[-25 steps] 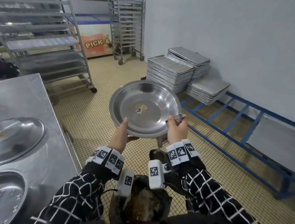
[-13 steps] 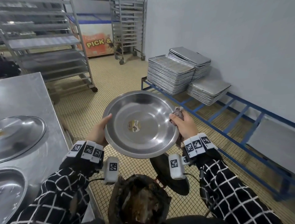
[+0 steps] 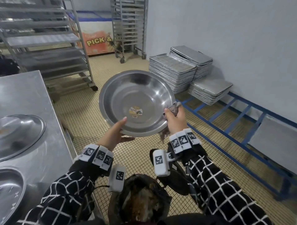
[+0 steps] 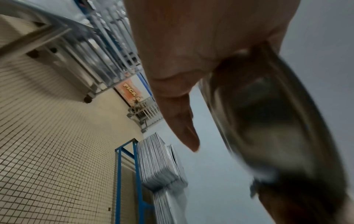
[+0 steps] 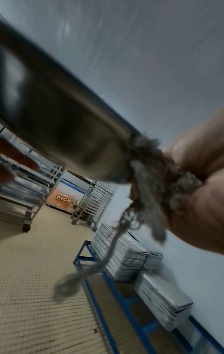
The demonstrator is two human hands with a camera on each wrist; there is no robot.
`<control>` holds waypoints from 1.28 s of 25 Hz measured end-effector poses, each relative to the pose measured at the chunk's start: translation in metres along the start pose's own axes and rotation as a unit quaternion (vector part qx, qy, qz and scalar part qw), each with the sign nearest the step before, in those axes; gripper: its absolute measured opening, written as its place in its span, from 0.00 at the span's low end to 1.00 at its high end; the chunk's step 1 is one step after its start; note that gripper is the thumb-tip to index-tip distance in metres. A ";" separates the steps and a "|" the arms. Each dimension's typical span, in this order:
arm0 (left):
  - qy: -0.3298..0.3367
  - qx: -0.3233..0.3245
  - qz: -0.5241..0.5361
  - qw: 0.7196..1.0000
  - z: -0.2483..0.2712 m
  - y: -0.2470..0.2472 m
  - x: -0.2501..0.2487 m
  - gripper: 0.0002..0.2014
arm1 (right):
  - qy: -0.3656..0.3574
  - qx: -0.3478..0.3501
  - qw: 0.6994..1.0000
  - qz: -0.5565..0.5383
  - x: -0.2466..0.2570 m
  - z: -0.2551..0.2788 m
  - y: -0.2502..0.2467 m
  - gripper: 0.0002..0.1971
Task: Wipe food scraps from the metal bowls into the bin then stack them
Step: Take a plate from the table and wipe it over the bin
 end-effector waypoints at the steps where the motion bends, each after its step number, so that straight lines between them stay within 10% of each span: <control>1: 0.017 -0.008 0.039 0.999 0.003 -0.011 -0.006 0.23 | 0.000 0.023 0.999 0.028 0.005 -0.006 -0.006 0.15; 6: -0.027 -0.057 0.069 0.996 0.008 -0.053 -0.015 0.19 | -0.040 0.140 0.970 0.196 0.021 -0.023 -0.016 0.09; 11: -0.031 -0.151 0.042 0.987 0.013 -0.034 -0.014 0.13 | -0.017 0.043 0.990 0.133 -0.001 -0.009 -0.005 0.15; 15: -0.017 -0.176 0.023 0.984 0.012 -0.021 -0.016 0.13 | 0.064 0.014 0.997 0.035 -0.035 0.011 0.009 0.10; 19: 0.012 -0.191 -0.054 0.980 0.011 -0.027 -0.026 0.22 | 0.145 0.125 0.966 0.174 -0.058 0.026 0.013 0.10; 26: 0.041 -0.178 -0.169 0.968 0.027 -0.048 -0.030 0.12 | -0.179 0.124 0.908 0.357 -0.021 0.015 0.040 0.16; 32: 0.065 -0.174 -0.116 0.976 0.037 -0.063 -0.026 0.12 | -0.223 0.280 0.801 0.480 -0.074 0.042 0.075 0.23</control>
Point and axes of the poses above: each hand's wrist, its own z-axis away from the middle knuckle, its own y-axis out of the palm, x = y × z, the point moved 4 cm from there along -z, towards the middle knuckle, and after that the axes turned 13 degrees about -z, right-handed, at the moved point
